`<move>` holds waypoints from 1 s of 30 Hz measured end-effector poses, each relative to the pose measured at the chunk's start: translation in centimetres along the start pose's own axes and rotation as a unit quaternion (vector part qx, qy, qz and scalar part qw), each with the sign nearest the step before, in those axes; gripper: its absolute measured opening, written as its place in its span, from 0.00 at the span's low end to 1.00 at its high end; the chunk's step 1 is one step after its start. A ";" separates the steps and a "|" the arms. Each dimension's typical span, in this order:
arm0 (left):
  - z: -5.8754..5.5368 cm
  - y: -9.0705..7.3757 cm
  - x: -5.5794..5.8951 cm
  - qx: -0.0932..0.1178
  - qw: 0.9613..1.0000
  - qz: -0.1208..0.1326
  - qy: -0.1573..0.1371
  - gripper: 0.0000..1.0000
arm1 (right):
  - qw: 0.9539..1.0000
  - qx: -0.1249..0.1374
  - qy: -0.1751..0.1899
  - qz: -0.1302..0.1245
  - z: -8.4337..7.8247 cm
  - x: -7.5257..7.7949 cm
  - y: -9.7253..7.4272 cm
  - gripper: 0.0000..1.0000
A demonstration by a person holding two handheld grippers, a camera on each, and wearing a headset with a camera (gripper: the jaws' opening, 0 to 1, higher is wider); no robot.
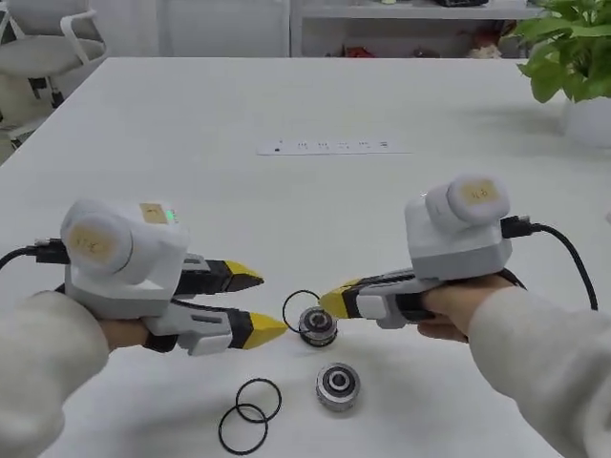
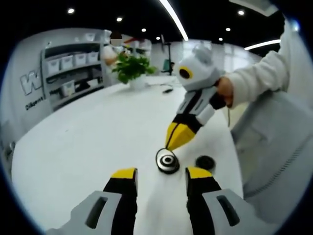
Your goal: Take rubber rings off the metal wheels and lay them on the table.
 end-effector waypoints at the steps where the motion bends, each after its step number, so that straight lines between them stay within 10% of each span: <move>1: 0.0 -0.3 0.1 0.001 1.000 0.002 -0.001 0.42 | 1.000 -0.002 -0.001 0.004 0.0 -0.2 0.1 0.00; 30: -1.2 -4.0 2.7 0.001 1.000 0.009 0.004 0.55 | 0.997 -0.043 -0.023 0.053 -1.2 -3.4 1.0 0.00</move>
Point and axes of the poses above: the centre of the closed fingertips' face, and the gripper's own axes: y roughly forward along the fingers, x roughly to its right, z roughly out of its top, the point moved 3 cm from there along -y, roughly backward along the fingers, and after that the axes turned 2 degrees about -z, right-handed, at the moved point
